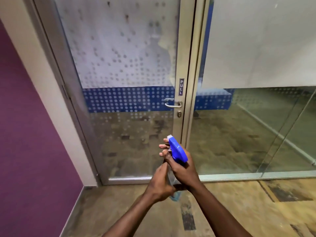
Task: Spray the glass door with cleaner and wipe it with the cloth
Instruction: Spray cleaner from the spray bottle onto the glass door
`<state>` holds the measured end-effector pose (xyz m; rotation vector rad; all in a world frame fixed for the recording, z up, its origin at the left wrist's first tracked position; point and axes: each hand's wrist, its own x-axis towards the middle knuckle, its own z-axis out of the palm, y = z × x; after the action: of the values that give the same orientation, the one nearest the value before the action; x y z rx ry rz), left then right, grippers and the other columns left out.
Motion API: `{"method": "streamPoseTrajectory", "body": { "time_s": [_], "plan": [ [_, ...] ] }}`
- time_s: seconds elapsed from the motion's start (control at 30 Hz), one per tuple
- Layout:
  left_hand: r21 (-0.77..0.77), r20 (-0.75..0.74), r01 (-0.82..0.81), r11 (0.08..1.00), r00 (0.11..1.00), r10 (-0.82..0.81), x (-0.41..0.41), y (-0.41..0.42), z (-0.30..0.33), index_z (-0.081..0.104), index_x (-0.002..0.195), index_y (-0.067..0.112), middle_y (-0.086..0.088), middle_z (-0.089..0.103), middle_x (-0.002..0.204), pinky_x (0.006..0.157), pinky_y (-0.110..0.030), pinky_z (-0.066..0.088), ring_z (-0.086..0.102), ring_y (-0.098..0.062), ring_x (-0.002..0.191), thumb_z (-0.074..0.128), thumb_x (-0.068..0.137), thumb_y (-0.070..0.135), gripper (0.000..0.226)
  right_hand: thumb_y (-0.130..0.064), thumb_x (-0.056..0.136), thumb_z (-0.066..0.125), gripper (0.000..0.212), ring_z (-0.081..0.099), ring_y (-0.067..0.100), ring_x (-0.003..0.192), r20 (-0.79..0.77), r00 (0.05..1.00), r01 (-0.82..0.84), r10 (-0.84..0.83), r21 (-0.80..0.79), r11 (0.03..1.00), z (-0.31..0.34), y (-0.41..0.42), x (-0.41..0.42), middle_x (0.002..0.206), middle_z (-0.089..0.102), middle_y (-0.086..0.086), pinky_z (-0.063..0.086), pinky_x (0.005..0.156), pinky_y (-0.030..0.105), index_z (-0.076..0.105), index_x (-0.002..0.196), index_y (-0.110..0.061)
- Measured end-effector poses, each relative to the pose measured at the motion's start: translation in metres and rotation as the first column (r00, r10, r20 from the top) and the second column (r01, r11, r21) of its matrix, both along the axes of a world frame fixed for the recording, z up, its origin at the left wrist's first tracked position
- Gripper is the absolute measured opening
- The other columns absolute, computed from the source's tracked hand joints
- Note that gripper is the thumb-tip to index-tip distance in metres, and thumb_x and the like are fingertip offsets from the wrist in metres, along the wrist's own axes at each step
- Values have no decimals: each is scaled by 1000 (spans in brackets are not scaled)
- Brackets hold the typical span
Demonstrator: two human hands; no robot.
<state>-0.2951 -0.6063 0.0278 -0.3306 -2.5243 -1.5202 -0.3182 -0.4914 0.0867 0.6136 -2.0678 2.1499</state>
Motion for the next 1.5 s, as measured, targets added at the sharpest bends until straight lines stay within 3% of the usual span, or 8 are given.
{"method": "streamPoseTrajectory", "body": {
  "time_s": [0.13,0.33,0.53,0.77,0.93,1.1,1.3,1.5],
  "plan": [
    [-31,-9,-35,999,999,35,-60,-34,18,58,133,16,16,69,125,96,-15,51,65,9,113,92,66,29,77,-40,92,71,46,73,26,114,-80,995,-52,52,-2,999,15,-29,-59,128,74,-4,56,105,48,61,136,-37],
    [-71,-117,-79,994,991,71,-153,-80,62,53,143,16,12,68,134,103,-19,53,64,3,123,95,66,27,89,-21,92,69,50,71,30,119,-160,974,-173,163,-52,984,57,-73,-159,130,73,4,56,103,43,58,142,-18],
    [-158,-199,-117,981,976,84,-235,-124,93,62,132,15,5,69,130,100,-41,56,67,-15,120,91,66,38,75,-17,90,73,31,78,34,87,-167,969,-211,182,-175,962,89,-116,-241,95,76,14,61,81,36,70,121,-18],
    [-166,-301,-47,985,954,-5,-298,-165,120,59,133,33,12,67,135,105,-32,54,64,-4,124,88,71,30,69,-35,85,80,15,73,22,70,-148,986,-114,74,-286,951,116,-166,-295,78,71,4,61,66,31,75,84,-21],
    [-270,-351,-10,963,932,-89,-345,-225,151,34,159,37,25,39,163,125,-25,35,39,3,150,93,67,54,111,-45,80,79,26,77,27,66,-212,976,-7,-50,-263,965,145,-196,-332,76,76,10,62,68,42,74,84,-20],
    [-331,-415,-343,879,890,190,-396,-331,208,14,164,45,12,27,172,130,-35,29,27,-5,157,65,77,84,107,-62,74,76,36,77,25,60,-239,962,71,-136,-262,962,180,-227,-358,81,77,6,57,63,32,74,85,-27],
    [-226,-704,-698,679,599,382,-456,-438,267,34,161,18,-9,34,169,128,-47,33,26,-28,160,60,93,62,85,-59,76,75,40,73,23,57,-277,938,131,-207,-269,954,219,-275,-379,78,75,4,56,63,33,73,84,-20],
    [-266,-761,-772,577,536,366,-494,-497,291,24,164,15,-11,19,174,129,-48,23,10,-30,164,51,94,60,88,-33,93,77,20,71,24,58,-358,879,178,-314,-364,914,270,-305,-387,70,70,4,52,54,18,73,80,-18]
  ]
}}
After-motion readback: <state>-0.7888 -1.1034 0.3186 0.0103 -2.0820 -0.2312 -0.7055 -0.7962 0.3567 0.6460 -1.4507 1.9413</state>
